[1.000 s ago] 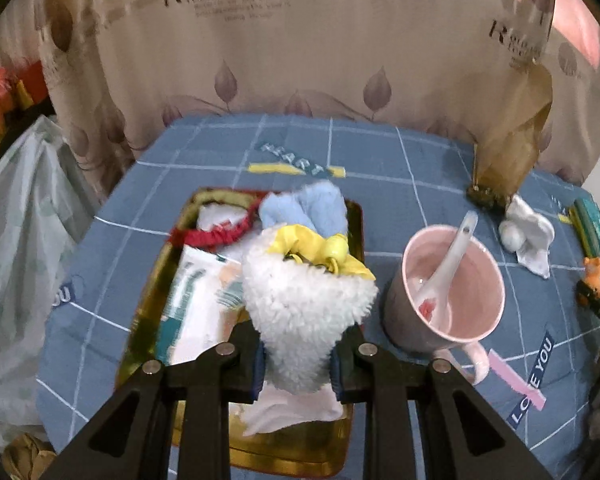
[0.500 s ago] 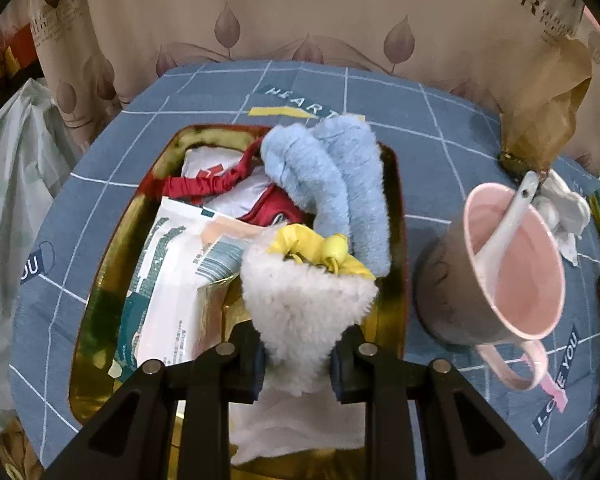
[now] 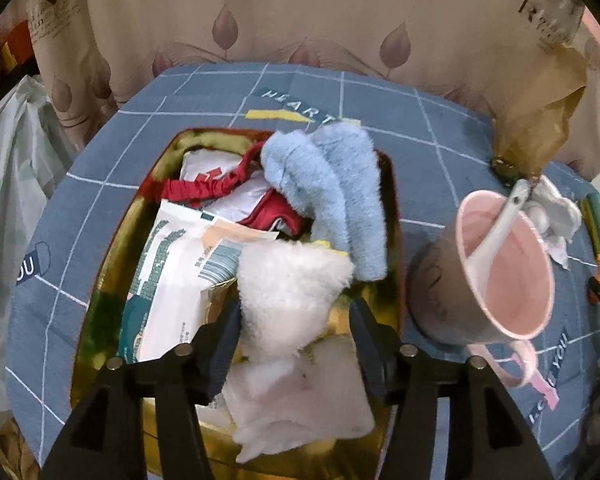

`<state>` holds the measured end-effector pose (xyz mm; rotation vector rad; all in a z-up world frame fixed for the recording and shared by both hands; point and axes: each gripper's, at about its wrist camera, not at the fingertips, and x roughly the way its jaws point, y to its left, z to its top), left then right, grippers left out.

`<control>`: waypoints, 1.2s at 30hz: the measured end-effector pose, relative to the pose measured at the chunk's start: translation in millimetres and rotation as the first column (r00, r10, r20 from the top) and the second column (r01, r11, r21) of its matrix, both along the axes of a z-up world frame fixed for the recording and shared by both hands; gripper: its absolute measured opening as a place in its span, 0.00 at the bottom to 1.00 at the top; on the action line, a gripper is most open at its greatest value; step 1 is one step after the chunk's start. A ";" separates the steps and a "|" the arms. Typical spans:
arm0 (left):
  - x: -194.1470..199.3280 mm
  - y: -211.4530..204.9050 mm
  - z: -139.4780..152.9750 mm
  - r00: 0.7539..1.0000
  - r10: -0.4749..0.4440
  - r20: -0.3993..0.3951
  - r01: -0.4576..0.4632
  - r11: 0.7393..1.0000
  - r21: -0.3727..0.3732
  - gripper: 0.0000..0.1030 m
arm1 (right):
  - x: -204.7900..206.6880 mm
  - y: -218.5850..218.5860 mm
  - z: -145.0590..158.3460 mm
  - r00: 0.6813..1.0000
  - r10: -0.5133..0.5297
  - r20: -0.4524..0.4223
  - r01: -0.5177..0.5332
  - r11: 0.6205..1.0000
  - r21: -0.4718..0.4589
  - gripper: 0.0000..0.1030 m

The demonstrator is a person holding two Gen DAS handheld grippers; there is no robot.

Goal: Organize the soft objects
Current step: 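Lower the fuzzy sock into the tray and open the left gripper, then carry the orange toy with the right gripper into the tray and release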

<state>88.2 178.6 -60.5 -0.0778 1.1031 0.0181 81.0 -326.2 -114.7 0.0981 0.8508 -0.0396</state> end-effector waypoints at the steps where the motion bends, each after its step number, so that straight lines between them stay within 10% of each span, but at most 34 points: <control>1: -1.8 0.0 4.0 1.000 -0.005 0.007 0.005 1.000 -0.001 0.55 | -0.4 -0.4 -0.1 1.000 0.000 0.000 0.000 1.000 -0.001 0.42; 14: -50.8 20.1 74.2 0.987 0.024 0.161 -0.038 0.996 0.082 0.58 | 1.9 8.9 -2.4 0.999 0.017 -0.028 -0.018 0.998 -0.056 0.40; 36: -83.7 47.9 53.5 0.960 0.126 0.252 -0.140 0.989 0.041 0.58 | 11.6 10.0 8.8 0.999 -0.050 0.001 0.049 0.996 -0.081 0.41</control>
